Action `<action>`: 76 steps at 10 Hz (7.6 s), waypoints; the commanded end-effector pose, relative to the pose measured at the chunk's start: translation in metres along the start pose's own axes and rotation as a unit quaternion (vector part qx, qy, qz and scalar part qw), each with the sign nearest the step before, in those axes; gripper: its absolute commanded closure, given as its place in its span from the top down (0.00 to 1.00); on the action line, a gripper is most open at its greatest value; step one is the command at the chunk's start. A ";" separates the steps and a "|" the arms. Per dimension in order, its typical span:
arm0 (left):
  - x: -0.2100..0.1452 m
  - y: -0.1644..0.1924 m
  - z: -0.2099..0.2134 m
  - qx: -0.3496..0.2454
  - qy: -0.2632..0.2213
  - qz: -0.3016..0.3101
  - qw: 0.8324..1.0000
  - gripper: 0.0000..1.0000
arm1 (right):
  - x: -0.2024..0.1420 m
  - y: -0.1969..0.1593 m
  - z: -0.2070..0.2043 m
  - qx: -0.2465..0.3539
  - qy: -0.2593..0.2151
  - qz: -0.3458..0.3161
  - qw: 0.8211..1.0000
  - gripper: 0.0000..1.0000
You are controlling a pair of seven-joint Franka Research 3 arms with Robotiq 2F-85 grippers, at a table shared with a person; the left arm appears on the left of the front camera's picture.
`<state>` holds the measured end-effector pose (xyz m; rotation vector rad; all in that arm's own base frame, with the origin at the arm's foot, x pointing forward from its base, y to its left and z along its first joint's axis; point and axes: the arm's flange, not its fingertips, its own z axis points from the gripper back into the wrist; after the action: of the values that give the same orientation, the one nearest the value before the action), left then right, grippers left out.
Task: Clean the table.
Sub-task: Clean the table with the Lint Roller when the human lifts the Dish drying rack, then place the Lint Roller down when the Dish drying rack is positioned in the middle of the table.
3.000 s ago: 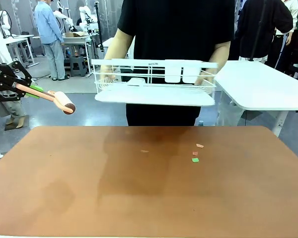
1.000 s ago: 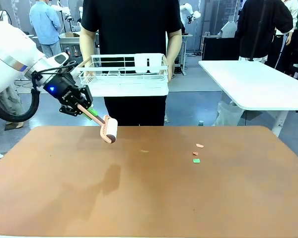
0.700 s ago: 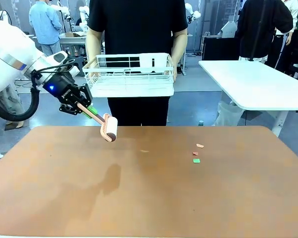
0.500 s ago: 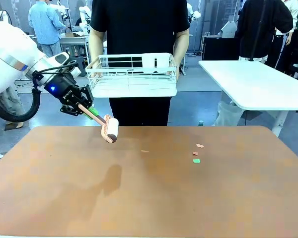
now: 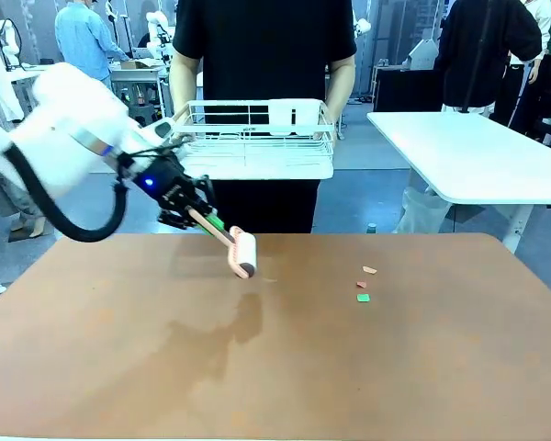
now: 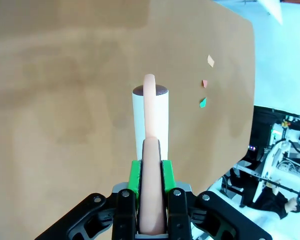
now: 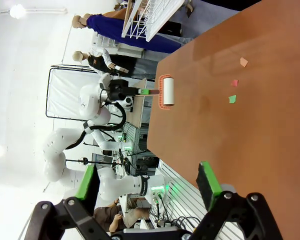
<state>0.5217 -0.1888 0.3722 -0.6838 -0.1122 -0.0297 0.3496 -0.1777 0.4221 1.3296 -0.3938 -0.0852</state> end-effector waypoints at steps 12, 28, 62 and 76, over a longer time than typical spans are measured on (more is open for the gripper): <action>0.061 -0.037 -0.166 -0.009 0.103 0.014 0.994 0.21 | 0.000 0.004 0.001 -0.001 -0.003 -0.003 1.000 1.00; 0.032 -0.217 -0.330 0.012 0.219 -0.061 0.974 0.21 | 0.000 0.004 0.001 -0.001 -0.003 -0.003 1.000 1.00; -0.036 -0.019 0.257 0.283 -0.038 -0.010 0.958 0.21 | 0.000 0.004 0.001 -0.001 -0.003 -0.003 1.000 1.00; -0.036 -0.019 0.257 0.283 -0.038 -0.010 0.958 0.21 | 0.000 0.004 0.001 -0.001 -0.003 -0.003 1.000 1.00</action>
<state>0.4618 -0.0445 0.5741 -0.1063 -0.1852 0.0059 0.3492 -0.1786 0.4224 1.3283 -0.3959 -0.0872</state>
